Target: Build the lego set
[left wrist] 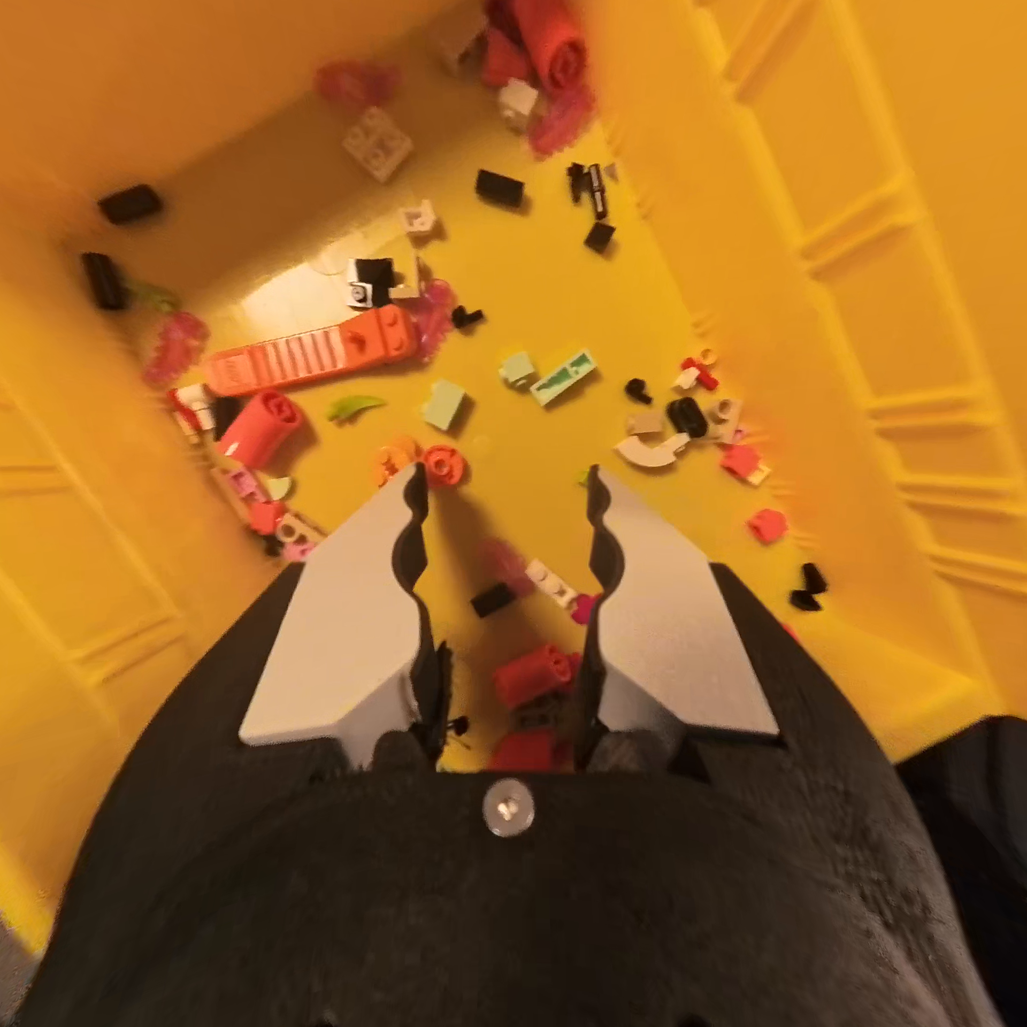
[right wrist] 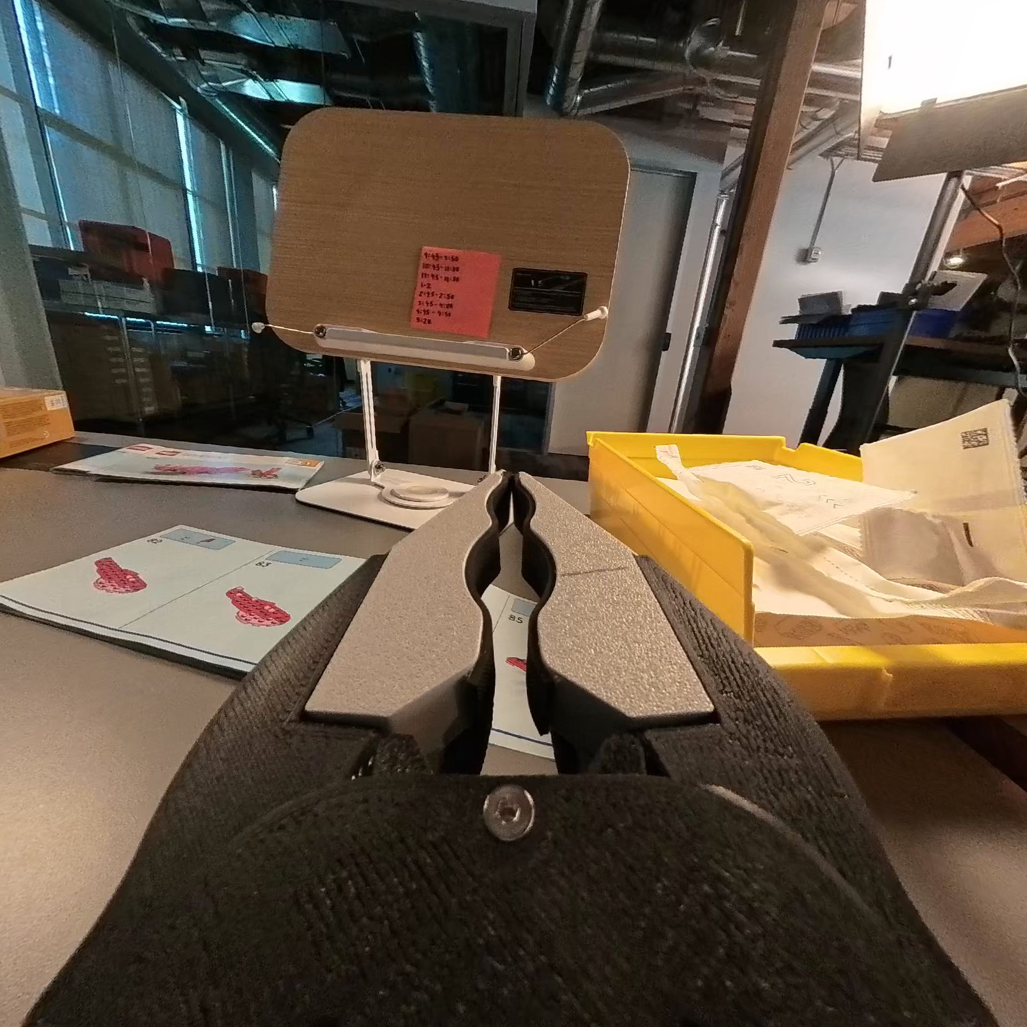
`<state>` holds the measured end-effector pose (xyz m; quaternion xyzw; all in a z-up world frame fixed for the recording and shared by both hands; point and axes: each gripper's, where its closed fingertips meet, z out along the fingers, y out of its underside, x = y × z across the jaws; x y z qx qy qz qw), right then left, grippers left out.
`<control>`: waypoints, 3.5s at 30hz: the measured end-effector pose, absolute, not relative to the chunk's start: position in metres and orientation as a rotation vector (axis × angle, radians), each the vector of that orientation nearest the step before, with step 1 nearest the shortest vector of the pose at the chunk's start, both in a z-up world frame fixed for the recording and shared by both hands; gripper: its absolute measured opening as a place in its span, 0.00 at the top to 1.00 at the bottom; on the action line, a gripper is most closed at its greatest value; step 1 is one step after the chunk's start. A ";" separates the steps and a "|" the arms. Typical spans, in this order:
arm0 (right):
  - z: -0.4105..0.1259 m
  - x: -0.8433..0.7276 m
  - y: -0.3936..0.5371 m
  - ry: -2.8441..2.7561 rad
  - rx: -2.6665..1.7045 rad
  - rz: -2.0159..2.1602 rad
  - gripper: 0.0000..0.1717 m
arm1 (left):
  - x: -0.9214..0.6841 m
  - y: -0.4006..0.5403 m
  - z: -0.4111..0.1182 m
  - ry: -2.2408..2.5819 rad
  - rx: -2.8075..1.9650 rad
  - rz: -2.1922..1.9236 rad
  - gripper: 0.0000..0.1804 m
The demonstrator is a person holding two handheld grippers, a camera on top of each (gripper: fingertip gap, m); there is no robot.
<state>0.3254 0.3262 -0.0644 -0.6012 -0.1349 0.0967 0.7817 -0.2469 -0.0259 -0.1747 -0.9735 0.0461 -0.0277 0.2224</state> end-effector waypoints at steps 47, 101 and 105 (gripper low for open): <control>-0.064 0.333 0.328 -0.224 -1.304 0.299 1.00 | -0.293 -0.025 -0.163 -0.298 -2.592 0.081 0.73; -0.069 0.315 0.362 -0.710 -1.153 0.258 1.00 | 0.268 0.154 -0.155 1.396 -1.810 -0.521 0.92; -0.068 0.315 0.360 -0.706 -1.147 0.298 1.00 | 0.280 0.157 -0.167 1.531 -1.818 -0.545 0.92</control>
